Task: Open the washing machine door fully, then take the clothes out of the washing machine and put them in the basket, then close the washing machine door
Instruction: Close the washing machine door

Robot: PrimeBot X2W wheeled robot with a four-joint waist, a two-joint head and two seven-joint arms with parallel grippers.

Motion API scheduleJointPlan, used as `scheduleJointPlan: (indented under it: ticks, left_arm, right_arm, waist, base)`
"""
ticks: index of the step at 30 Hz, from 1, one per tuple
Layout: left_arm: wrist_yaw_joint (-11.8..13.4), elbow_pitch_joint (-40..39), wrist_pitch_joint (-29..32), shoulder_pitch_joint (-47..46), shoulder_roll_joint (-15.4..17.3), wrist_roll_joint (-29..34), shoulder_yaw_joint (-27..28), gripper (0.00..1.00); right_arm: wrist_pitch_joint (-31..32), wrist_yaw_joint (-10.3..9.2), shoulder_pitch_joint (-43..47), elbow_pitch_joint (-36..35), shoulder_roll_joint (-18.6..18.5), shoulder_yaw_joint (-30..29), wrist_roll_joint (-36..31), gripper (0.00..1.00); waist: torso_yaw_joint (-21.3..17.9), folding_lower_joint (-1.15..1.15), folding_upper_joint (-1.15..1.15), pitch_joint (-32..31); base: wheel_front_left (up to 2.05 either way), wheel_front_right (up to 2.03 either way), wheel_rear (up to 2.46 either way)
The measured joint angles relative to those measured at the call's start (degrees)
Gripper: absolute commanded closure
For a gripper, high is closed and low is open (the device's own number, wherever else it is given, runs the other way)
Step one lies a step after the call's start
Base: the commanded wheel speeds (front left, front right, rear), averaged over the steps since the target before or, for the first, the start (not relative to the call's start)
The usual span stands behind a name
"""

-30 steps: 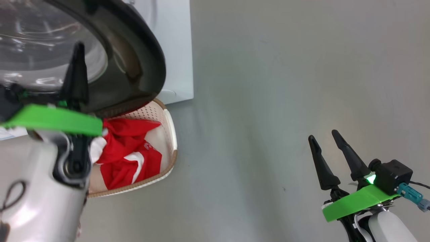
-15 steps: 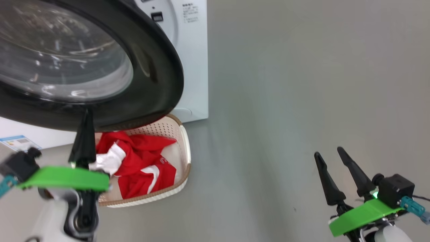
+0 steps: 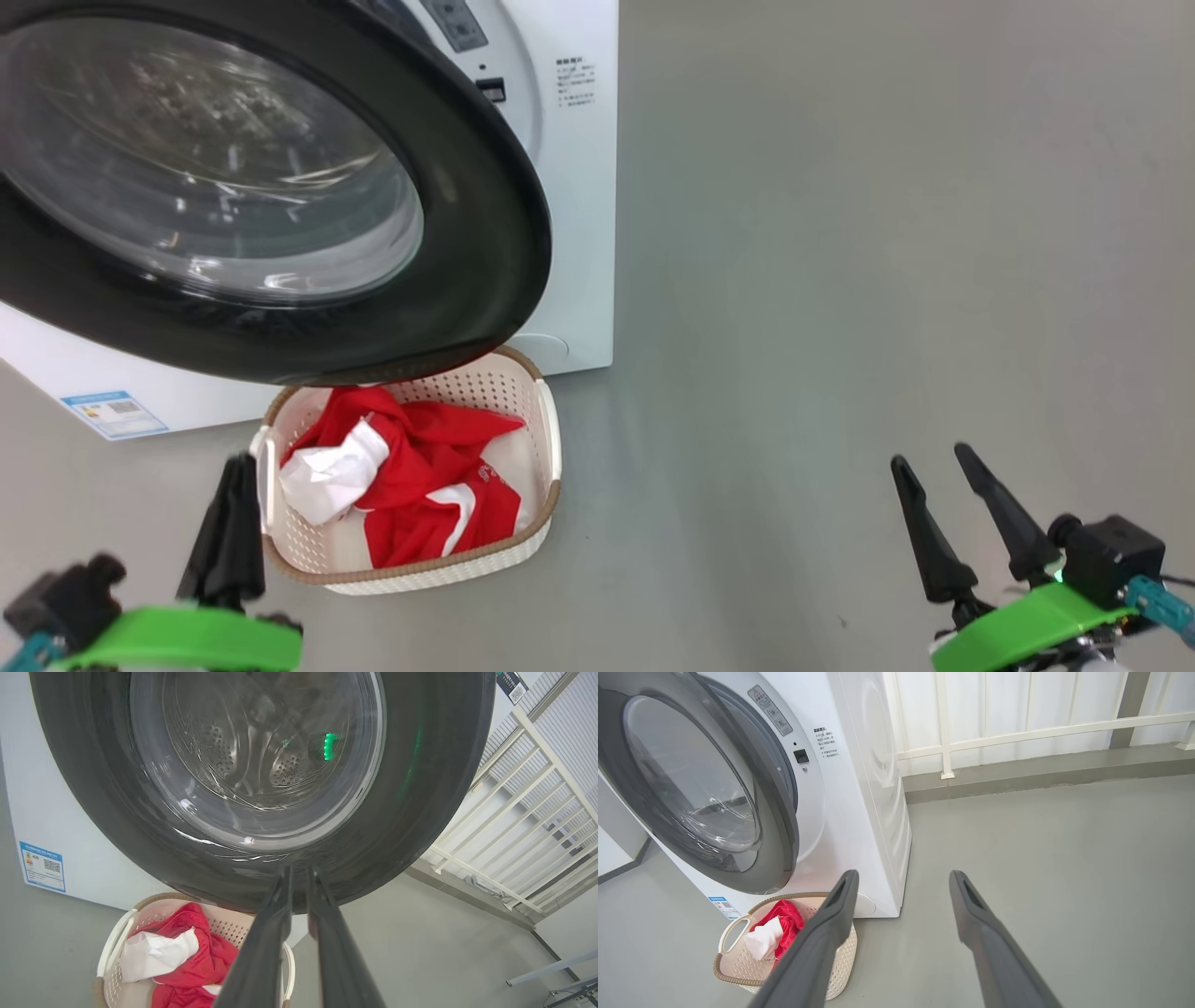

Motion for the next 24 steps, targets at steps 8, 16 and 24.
scheduleJointPlan:
  ticks: [8, 16, 24]
  left_arm:
    - [0.0, -1.2, 0.0, 7.0, -0.8, 3.0, 3.9, 0.41]
    - [0.0, -2.4, 0.0, 12.0, -0.8, 10.2, 6.0, 0.0]
    - [-0.1, -5.3, 0.0, 14.3, -1.6, 18.3, 8.3, 0.0]
  right_arm:
    - [0.0, -0.01, 1.9, 0.1, -0.1, -0.4, 0.0, 0.0]
    - [0.0, 0.0, 4.7, 0.1, -0.6, -0.9, 0.0, 0.0]
    - [0.0, -0.01, 5.4, 0.0, -1.0, -1.0, 0.0, 0.0]
  waist:
    - [0.6, 0.0, 0.0, -1.9]
    - [0.6, 0.0, 0.0, -3.8]
    - [0.5, 0.0, 0.0, -4.7]
  base:
    - [0.0, 0.0, 0.0]
    - [0.0, 0.0, 0.0]
    - [0.0, 0.0, 0.0]
